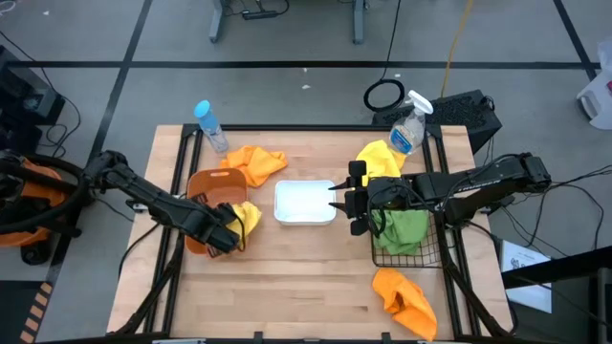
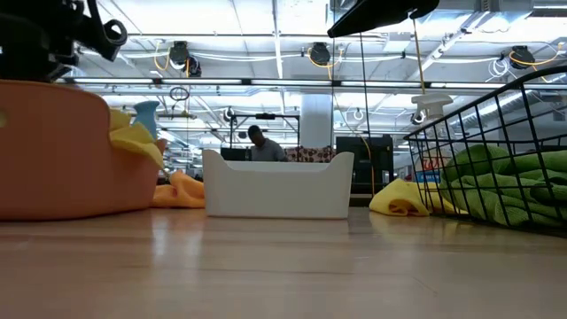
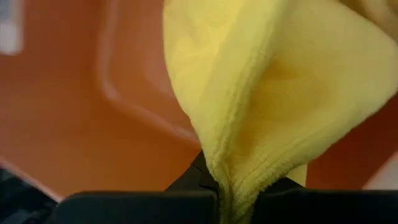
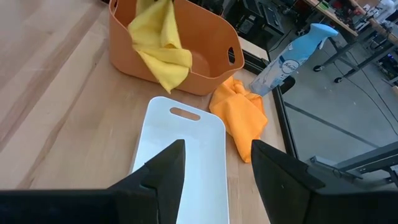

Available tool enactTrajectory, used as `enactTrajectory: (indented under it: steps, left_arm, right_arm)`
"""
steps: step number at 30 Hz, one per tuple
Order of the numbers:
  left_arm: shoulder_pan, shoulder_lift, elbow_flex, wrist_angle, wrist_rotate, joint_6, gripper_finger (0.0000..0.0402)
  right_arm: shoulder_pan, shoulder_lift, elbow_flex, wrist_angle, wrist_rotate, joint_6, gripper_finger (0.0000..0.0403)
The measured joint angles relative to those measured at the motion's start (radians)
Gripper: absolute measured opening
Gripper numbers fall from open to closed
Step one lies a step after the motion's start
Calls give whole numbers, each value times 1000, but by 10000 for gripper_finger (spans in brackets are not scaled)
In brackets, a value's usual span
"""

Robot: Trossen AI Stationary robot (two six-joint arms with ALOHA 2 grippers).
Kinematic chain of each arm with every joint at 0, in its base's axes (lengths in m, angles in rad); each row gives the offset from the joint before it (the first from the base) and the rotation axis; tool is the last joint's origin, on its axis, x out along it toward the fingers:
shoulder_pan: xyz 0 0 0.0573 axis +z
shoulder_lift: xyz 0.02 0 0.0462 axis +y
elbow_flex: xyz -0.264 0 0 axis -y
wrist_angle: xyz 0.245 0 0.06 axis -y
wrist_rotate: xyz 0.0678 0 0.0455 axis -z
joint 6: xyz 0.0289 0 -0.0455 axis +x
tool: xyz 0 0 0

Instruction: Sort microfiber towel by color & place in baskets

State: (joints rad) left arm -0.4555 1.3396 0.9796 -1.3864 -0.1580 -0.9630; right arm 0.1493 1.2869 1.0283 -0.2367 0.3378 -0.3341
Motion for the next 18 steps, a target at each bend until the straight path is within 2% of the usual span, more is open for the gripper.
enactTrajectory:
  steps: [4, 9, 18]
  left_arm:
    - [-2, 0, -35, 26, 60, -20, 15]
    - [-3, 0, -43, 17, 64, -27, 20]
    - [-3, 0, -43, -71, 23, -25, 111]
  right_arm:
    - [0, 0, 0, 0, 0, 1, 176]
    - [0, 0, 0, 0, 0, 1, 176]
    - [0, 0, 0, -1, 0, 1, 176]
